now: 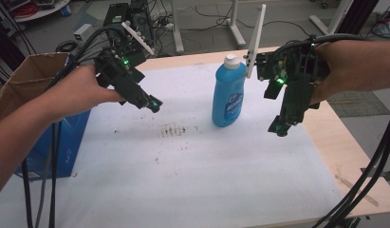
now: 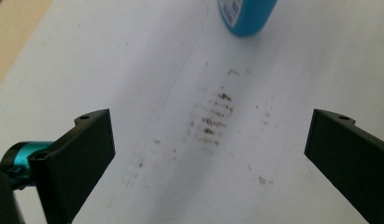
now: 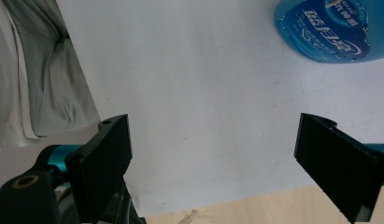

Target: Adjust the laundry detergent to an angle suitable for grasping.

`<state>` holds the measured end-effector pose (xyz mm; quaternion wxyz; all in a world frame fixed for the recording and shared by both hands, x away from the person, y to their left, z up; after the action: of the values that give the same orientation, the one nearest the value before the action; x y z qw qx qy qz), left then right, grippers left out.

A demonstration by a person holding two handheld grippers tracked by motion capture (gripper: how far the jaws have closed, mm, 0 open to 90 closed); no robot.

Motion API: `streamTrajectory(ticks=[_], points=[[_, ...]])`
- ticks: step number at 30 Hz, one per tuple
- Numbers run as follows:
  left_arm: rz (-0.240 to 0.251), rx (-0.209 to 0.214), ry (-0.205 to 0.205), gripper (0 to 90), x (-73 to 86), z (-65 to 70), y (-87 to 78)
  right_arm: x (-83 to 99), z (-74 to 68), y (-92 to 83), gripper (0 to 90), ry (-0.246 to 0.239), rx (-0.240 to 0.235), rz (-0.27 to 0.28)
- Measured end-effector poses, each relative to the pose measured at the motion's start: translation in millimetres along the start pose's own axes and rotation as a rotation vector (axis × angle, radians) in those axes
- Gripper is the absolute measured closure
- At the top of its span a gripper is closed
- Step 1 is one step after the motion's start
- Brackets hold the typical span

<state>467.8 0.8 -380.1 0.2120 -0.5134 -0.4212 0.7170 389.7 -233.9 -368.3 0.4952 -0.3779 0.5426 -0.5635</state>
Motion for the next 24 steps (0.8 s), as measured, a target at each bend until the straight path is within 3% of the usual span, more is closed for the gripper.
streamTrajectory(ticks=[7,11,20,24], points=[[0.142,-0.031,-0.010,1.7,-6.4,3.5,5.3,3.5,1.6,2.2,10.7,0.009,-0.003,-0.001],[0.212,-0.037,-0.038,1.7,-7.1,4.7,10.9,3.9,2.7,4.1,10.7,0.003,-0.003,0.006],[0.350,-0.073,-0.059,1.7,-12.8,6.6,16.6,5.5,2.7,5.9,10.7,0.007,-0.002,0.007],[0.376,-0.080,-0.054,1.7,-17.1,9.9,20.2,5.7,2.4,7.8,10.7,0.004,-0.004,0.004]])
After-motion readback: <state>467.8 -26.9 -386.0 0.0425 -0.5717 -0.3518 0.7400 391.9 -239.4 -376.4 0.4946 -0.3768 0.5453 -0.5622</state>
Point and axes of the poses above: each handheld gripper's, and its own axes: y roughly forward along the jaws, x roughly out of its underside, z roughly to its right, the point moved 10 cm from there along y, roughly forward along the jaws, and after that the axes turned 10 degrees about x, right-handed, at the moved point
